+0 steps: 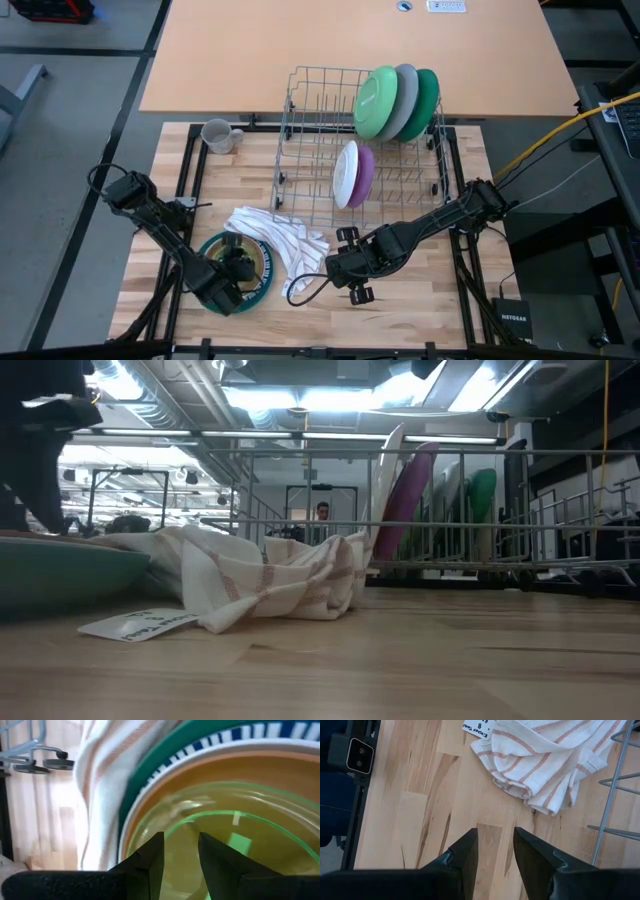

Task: Sort dishes
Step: Put the transparent green plate into the dish rack

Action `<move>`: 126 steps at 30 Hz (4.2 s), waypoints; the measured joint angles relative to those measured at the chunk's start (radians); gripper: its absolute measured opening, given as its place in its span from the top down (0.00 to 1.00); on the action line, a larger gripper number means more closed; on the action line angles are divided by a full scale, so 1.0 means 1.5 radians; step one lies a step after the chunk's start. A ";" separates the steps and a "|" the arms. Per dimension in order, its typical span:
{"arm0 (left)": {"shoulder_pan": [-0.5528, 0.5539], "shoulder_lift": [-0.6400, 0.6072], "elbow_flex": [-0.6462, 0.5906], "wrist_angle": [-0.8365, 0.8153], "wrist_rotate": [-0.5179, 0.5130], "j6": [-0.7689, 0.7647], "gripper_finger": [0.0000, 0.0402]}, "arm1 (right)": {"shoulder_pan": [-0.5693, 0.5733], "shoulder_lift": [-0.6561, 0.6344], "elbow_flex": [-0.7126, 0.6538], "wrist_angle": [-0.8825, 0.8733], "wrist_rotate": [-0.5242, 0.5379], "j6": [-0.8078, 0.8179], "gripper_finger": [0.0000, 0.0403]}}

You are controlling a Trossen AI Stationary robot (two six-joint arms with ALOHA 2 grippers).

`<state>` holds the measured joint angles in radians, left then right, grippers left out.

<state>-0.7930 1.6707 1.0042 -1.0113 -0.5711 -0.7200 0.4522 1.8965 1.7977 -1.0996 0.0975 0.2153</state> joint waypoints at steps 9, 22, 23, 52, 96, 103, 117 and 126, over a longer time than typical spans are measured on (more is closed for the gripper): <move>0.044 0.000 0.000 0.001 -0.008 0.048 0.72 | 0.000 0.000 0.000 0.000 0.000 0.000 0.68; 0.032 0.000 0.000 0.001 0.016 0.011 0.72 | 0.000 0.000 0.000 0.000 0.000 0.000 0.68; 0.031 0.000 0.000 0.001 0.015 0.011 0.72 | 0.000 0.000 0.000 0.000 0.000 0.000 0.68; 0.076 0.000 0.000 0.001 -0.016 0.048 0.72 | 0.000 0.000 0.000 0.000 0.000 0.000 0.68; -0.068 -0.042 0.078 -0.062 0.252 -0.057 0.72 | 0.000 0.000 0.000 0.000 -0.002 0.017 0.68; -0.118 -0.042 0.078 -0.061 0.251 -0.102 0.72 | 0.000 0.000 0.000 0.000 -0.002 0.018 0.68; -0.132 -0.042 0.077 -0.064 0.243 -0.076 0.72 | 0.000 0.000 0.000 0.000 -0.002 0.016 0.68; -0.131 -0.041 0.019 -0.030 0.239 -0.098 0.72 | 0.000 0.000 0.000 0.000 -0.002 0.015 0.68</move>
<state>-0.9889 1.6085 1.0327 -1.0563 -0.2120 -0.8668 0.4524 1.8965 1.7977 -1.1002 0.0940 0.2382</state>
